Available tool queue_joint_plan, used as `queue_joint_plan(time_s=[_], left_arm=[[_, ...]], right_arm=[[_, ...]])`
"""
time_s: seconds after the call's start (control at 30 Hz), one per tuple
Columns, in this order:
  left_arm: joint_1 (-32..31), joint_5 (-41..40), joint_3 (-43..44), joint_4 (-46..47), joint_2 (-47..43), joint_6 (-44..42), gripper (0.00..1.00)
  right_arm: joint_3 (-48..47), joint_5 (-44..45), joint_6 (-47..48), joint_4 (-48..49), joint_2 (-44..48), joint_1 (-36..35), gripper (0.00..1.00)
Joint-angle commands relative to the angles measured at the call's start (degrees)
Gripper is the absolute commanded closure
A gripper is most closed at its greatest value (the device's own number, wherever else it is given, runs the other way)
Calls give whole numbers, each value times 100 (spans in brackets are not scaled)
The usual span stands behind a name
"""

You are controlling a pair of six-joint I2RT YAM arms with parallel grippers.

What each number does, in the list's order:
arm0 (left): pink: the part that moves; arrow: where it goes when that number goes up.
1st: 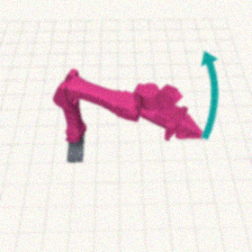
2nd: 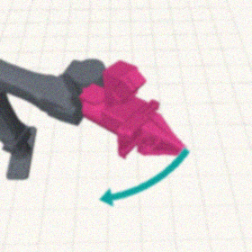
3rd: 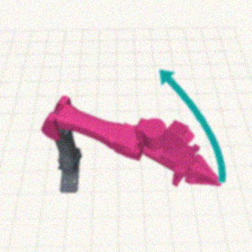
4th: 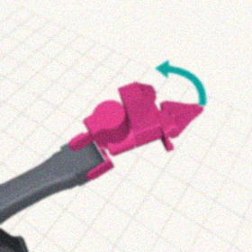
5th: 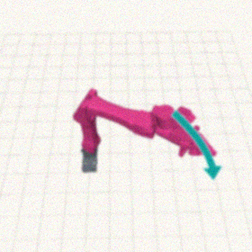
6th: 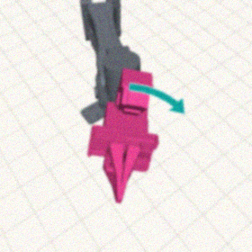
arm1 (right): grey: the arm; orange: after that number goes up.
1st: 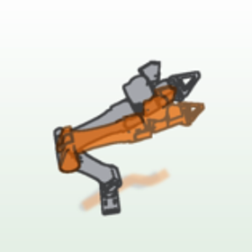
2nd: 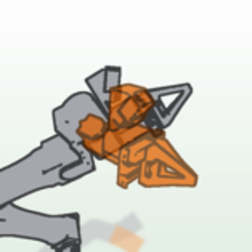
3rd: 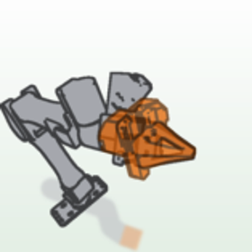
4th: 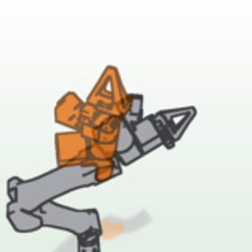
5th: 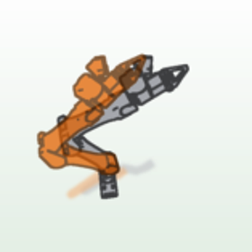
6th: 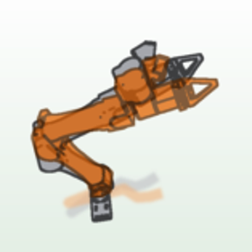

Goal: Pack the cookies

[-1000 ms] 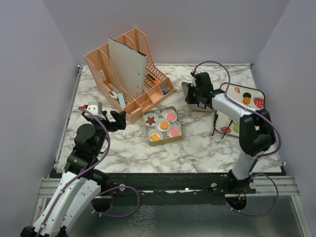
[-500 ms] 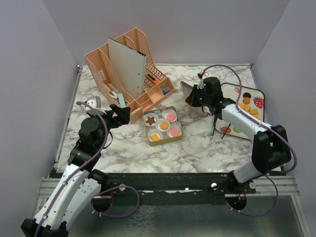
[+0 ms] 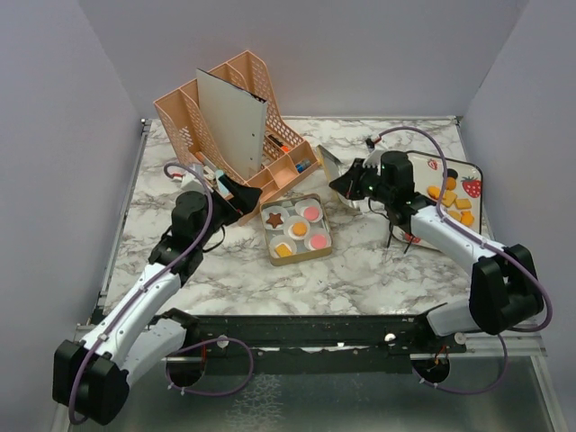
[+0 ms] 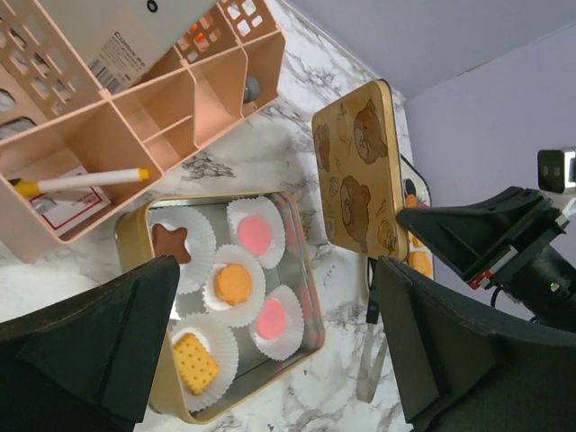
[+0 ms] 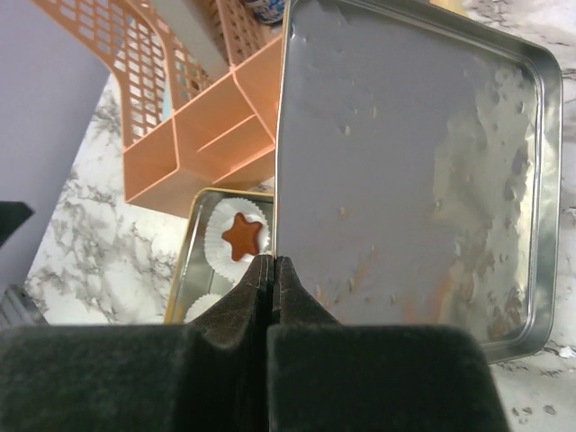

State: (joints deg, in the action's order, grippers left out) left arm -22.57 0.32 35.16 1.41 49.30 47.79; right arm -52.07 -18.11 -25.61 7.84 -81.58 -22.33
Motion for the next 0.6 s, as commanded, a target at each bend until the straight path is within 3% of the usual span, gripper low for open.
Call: queue_joint_plan(time_s=[0.0,0.57], left_arm=[[-64,409,240,677,489,667,1],[-936,-128,1524,1291,2623,647,4]], right_arm=[[218,-282,-92,689,315,-88,100],[830,-110,335,1297,545,-623,100]])
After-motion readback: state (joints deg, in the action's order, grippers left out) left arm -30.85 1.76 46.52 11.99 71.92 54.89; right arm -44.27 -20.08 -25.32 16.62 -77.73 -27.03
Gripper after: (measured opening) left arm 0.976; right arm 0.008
